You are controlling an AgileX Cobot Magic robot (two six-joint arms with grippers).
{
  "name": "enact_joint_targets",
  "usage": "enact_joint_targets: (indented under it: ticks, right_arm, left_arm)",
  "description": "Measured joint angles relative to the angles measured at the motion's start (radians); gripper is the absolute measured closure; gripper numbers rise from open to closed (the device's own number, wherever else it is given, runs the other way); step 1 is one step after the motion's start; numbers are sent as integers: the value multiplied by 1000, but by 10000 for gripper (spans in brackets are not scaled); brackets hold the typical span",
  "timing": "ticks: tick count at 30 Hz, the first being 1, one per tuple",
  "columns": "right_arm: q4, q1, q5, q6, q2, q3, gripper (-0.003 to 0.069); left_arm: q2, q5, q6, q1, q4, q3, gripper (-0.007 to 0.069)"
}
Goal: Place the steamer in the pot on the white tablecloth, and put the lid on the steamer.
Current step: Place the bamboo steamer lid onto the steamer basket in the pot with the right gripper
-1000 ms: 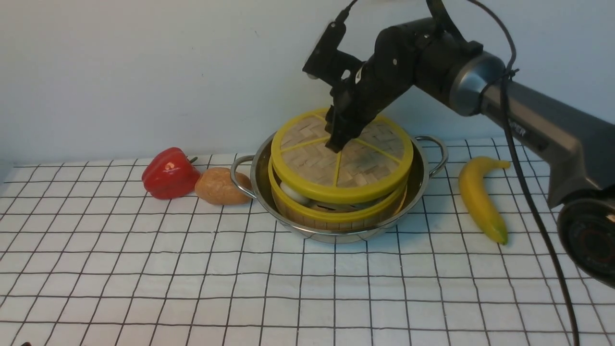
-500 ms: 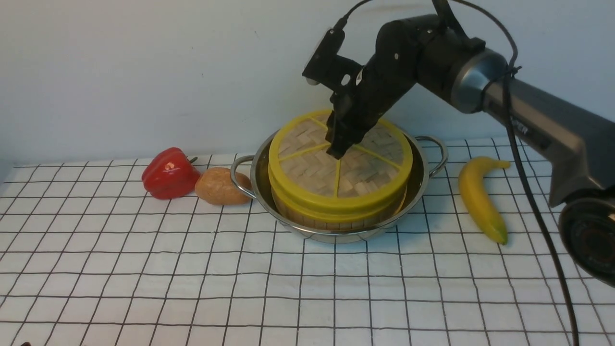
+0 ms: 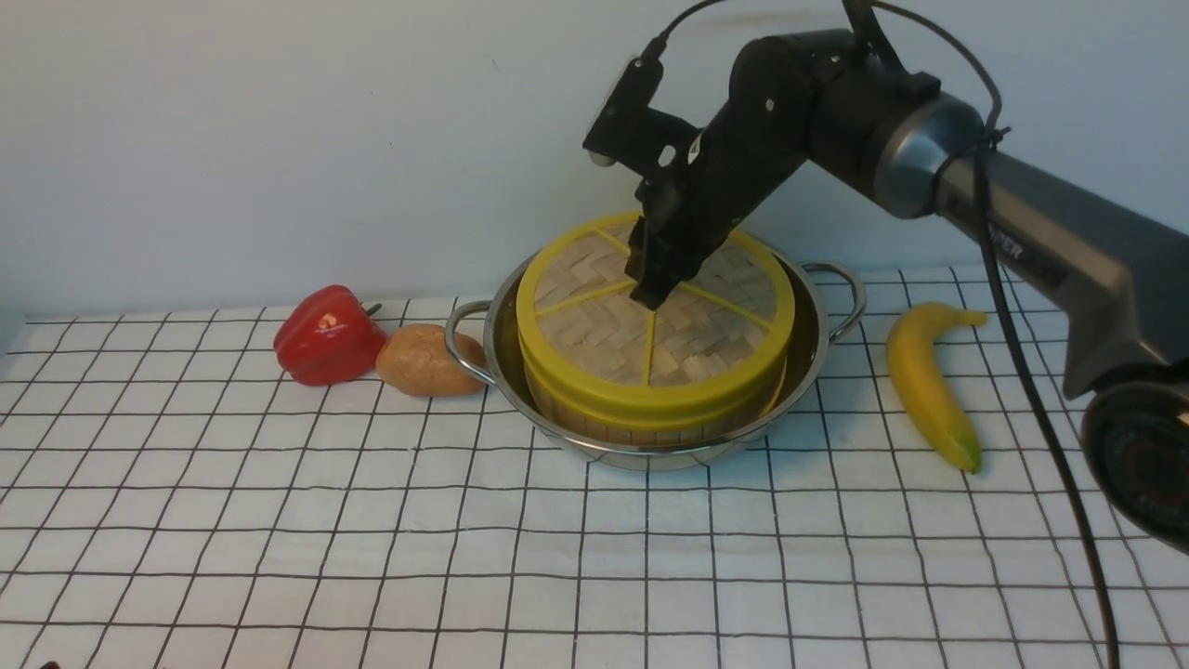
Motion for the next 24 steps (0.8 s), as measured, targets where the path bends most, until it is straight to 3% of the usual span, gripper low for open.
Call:
enact_joint_targets:
  ticks: [24]
  right_arm:
    - [5, 4, 31, -2, -5, -6, 508]
  left_arm:
    - [0, 0, 0, 0, 0, 0, 142]
